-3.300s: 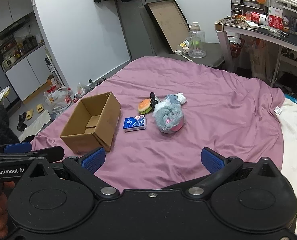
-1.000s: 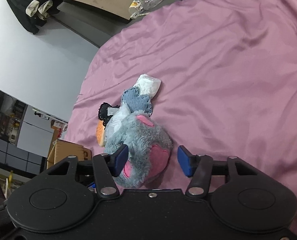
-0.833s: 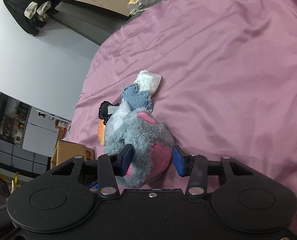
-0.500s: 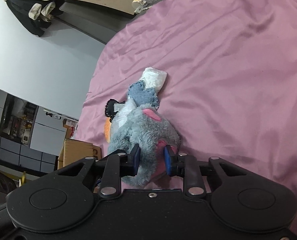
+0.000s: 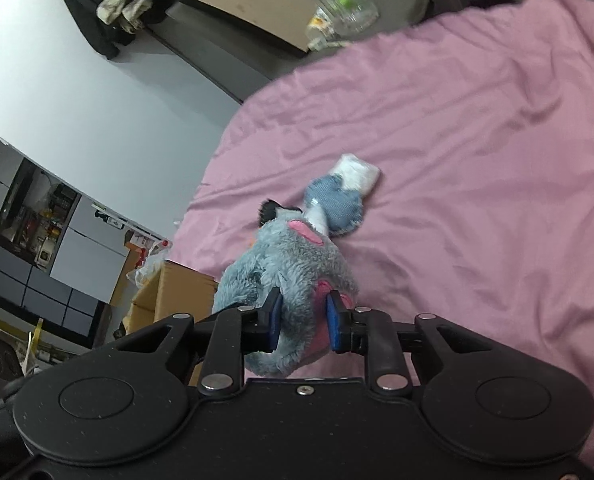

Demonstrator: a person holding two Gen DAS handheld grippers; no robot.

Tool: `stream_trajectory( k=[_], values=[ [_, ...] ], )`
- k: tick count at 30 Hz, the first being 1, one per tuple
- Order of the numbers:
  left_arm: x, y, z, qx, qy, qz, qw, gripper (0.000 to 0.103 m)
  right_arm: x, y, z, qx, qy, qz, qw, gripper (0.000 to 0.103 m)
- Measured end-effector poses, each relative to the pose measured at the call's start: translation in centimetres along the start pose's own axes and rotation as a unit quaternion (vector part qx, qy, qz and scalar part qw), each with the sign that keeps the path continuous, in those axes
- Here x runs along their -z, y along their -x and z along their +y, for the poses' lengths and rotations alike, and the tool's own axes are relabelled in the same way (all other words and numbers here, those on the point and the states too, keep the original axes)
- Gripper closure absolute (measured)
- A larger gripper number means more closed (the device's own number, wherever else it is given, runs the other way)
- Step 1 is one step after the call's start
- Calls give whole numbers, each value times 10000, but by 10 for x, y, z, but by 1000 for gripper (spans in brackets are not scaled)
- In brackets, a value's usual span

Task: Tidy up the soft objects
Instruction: 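Lift the grey plush mouse with the right tool and drop it into the box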

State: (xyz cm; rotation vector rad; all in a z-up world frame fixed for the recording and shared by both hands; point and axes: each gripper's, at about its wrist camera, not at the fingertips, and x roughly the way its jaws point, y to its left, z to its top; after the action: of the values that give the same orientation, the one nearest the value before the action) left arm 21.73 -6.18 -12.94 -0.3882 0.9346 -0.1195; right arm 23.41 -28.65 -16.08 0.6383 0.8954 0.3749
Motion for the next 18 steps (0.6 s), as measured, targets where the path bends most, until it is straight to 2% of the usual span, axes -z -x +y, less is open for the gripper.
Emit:
stream_trajectory(
  k=[6,18],
  values=[
    [-1,33,4,97,-78,-293,9995,82,4,9,44,-36,321,-156,9994,80],
    [-22,91,52,358,297,-845,9953,82,18,0,125,-9,967,-351,9947,81]
  ],
)
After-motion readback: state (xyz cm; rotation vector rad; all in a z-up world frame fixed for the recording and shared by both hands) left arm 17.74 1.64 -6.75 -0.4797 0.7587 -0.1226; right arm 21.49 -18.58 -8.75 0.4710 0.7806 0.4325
